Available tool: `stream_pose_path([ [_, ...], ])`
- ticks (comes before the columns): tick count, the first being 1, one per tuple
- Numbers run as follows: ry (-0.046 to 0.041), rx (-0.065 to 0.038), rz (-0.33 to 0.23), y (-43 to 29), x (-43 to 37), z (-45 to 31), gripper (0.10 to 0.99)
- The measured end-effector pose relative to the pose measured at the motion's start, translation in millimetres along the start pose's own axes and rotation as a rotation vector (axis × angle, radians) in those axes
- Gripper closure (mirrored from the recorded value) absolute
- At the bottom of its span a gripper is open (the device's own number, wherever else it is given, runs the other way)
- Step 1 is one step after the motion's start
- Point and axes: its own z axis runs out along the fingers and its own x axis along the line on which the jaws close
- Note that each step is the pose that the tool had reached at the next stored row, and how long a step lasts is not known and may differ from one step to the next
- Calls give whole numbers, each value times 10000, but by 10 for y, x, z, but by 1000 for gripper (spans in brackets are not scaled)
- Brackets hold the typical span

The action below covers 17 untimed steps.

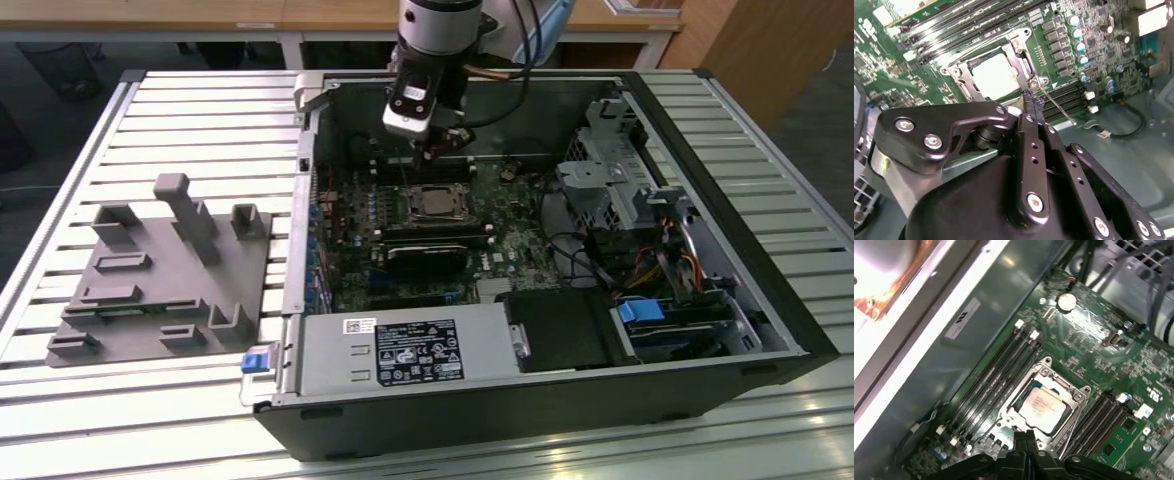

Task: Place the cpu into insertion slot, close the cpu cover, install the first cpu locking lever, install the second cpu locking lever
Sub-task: 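Install the first cpu locking lever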

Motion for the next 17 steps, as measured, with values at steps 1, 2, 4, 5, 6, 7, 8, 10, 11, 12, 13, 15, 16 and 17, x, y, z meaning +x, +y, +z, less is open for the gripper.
stream_pose_path([
  [1,5,10,-161,0,0,0,961],
  [2,9,22,-322,0,0,0,961],
  [4,18,43,-643,0,0,1,961],
  [5,23,55,-810,0,0,1,961],
  [6,28,69,-1005,0,0,1,961],
  [7,33,81,-1186,0,0,1,961],
  [8,38,93,-1364,0,0,2,961],
  [10,47,119,-1723,0,0,3,961],
  [11,52,133,-1903,0,0,3,961],
  [12,57,144,-2082,0,0,4,961],
  [13,62,156,-2277,0,0,5,961],
  [15,55,161,-2593,0,-1,6,961],
  [16,44,156,-2737,-1,-1,6,961],
  [17,25,141,-2876,0,-1,6,961],
])
